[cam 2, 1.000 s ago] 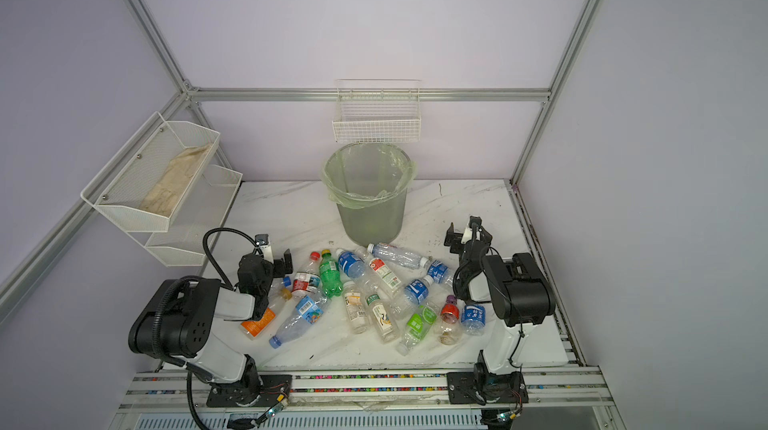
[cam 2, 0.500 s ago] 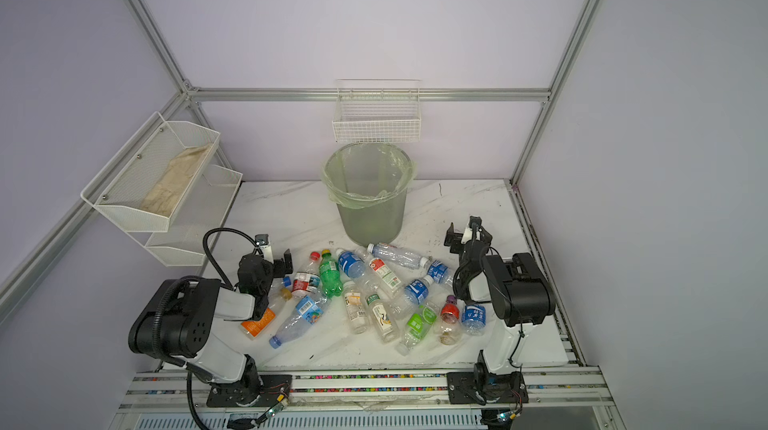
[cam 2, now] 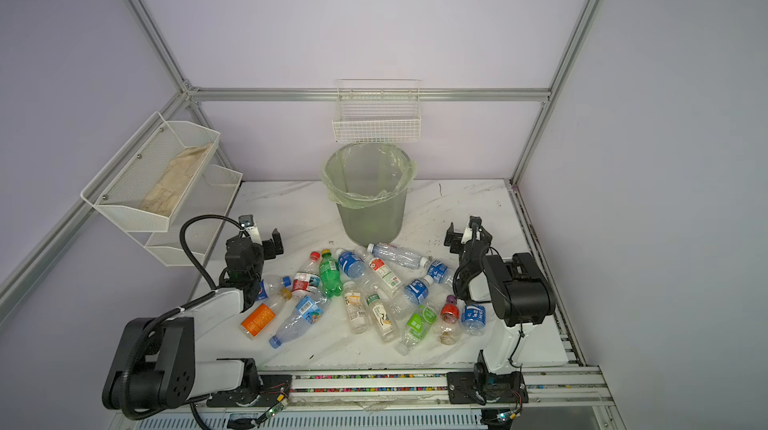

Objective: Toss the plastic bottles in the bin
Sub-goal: 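Move the left gripper over the bottle pile while the right arm rises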

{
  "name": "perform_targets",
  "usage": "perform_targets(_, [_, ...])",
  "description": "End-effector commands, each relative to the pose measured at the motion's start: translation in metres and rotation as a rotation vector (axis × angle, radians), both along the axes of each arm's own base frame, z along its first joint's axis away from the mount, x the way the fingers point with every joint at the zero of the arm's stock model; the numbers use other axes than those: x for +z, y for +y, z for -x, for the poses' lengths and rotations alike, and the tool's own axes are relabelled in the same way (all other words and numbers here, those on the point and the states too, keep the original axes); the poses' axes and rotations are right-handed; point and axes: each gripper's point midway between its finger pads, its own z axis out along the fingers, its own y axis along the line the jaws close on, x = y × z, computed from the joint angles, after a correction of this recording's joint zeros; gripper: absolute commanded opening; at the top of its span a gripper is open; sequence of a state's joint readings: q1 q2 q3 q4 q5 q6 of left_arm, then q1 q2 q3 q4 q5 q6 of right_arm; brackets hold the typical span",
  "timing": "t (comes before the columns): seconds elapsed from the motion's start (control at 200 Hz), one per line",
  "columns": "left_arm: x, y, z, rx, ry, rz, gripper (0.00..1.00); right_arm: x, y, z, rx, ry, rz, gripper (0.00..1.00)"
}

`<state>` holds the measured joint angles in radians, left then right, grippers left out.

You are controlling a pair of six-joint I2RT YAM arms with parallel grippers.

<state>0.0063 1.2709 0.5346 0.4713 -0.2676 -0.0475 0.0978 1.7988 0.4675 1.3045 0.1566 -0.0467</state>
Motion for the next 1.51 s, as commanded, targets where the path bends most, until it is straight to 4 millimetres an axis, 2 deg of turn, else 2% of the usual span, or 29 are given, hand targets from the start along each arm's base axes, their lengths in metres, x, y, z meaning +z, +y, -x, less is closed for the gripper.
perform_targets(0.0, [0.064,0.001,-0.002,0.012,-0.010,0.034,1.00,0.014,-0.001,0.000,0.000,-0.046,0.003,0.98])
perform_targets(0.08, [0.090,-0.008,0.009,-0.024,0.022,0.091,1.00,0.017,-0.002,0.002,-0.008,-0.056,0.000,0.97])
perform_targets(0.205, [0.110,-0.021,0.040,-0.064,0.016,0.171,1.00,0.030,-0.006,0.011,-0.027,-0.095,-0.005,0.97])
perform_targets(0.335, [0.114,-0.032,0.080,-0.113,-0.018,0.182,1.00,0.042,-0.010,0.025,-0.042,-0.143,-0.018,0.97])
perform_targets(0.48, [0.104,-0.038,0.121,-0.146,0.015,0.195,1.00,0.062,-0.004,0.036,-0.001,-0.170,-0.017,0.97])
perform_targets(0.485, [0.104,-0.038,0.122,-0.148,0.016,0.195,1.00,0.069,-0.004,0.037,0.002,-0.184,-0.018,0.97])
perform_targets(0.495, [0.103,-0.039,0.125,-0.153,0.019,0.196,1.00,0.067,-0.003,0.037,0.003,-0.170,-0.017,0.97])
perform_targets(0.5, [0.102,-0.039,0.126,-0.155,0.020,0.196,1.00,0.076,-0.003,0.040,0.004,-0.185,-0.021,0.97])
perform_targets(0.51, [0.101,-0.040,0.128,-0.156,0.023,0.196,1.00,0.073,-0.003,0.039,0.006,-0.172,-0.021,0.97])
perform_targets(0.545, [0.098,-0.041,0.135,-0.165,0.029,0.192,1.00,0.094,-0.003,0.043,0.006,-0.183,-0.032,0.97])
perform_targets(0.66, [0.082,-0.041,0.150,-0.165,0.045,0.198,1.00,0.182,0.003,0.065,0.056,-0.282,-0.011,0.97])
perform_targets(0.69, [0.076,-0.043,0.152,-0.175,0.051,0.206,1.00,0.200,0.006,0.071,0.076,-0.296,-0.011,0.97])
perform_targets(0.695, [0.075,-0.043,0.152,-0.176,0.053,0.207,1.00,0.212,0.006,0.075,0.080,-0.323,-0.018,0.97])
perform_targets(0.705, [0.074,-0.044,0.152,-0.179,0.054,0.209,1.00,0.219,0.006,0.077,0.082,-0.325,-0.031,0.97])
perform_targets(0.755, [0.076,-0.050,0.152,-0.203,0.047,0.208,1.00,0.239,-0.001,0.083,0.042,-0.302,-0.180,0.97])
perform_targets(0.78, [0.078,-0.051,0.152,-0.210,0.046,0.208,1.00,0.239,-0.009,0.085,-0.012,-0.253,-0.294,0.97])
perform_targets(0.815, [0.077,-0.052,0.152,-0.215,0.050,0.209,1.00,0.222,-0.020,0.088,-0.119,-0.148,-0.452,0.97])
perform_targets(0.865, [0.073,-0.053,0.151,-0.218,0.063,0.210,1.00,0.196,-0.030,0.093,-0.229,-0.046,-0.564,0.97])
perform_targets(0.905, [0.073,-0.052,0.151,-0.210,0.072,0.205,1.00,0.184,-0.017,0.091,-0.169,0.026,-0.584,0.97])
perform_targets(0.975, [0.072,-0.053,0.152,-0.212,0.074,0.203,1.00,0.172,0.018,0.090,0.018,0.122,-0.620,0.97])
perform_targets(1.015, [0.073,-0.056,0.152,-0.222,0.073,0.203,1.00,0.165,0.029,0.093,0.073,0.153,-0.634,0.97])
perform_targets(1.09, [0.071,-0.062,0.151,-0.247,0.079,0.204,0.99,0.165,0.044,0.099,0.151,0.188,-0.681,0.97])
perform_targets(1.165, [0.069,-0.066,0.150,-0.259,0.089,0.201,1.00,0.173,0.045,0.106,0.160,0.210,-0.658,0.97])
perform_targets(1.33, [0.061,-0.081,0.148,-0.326,0.125,0.212,1.00,0.187,0.019,0.127,0.032,0.255,-0.531,0.97])
perform_targets(1.5, [0.046,-0.107,0.145,-0.422,0.215,0.215,1.00,0.175,0.003,0.150,-0.054,0.274,-0.510,0.97])
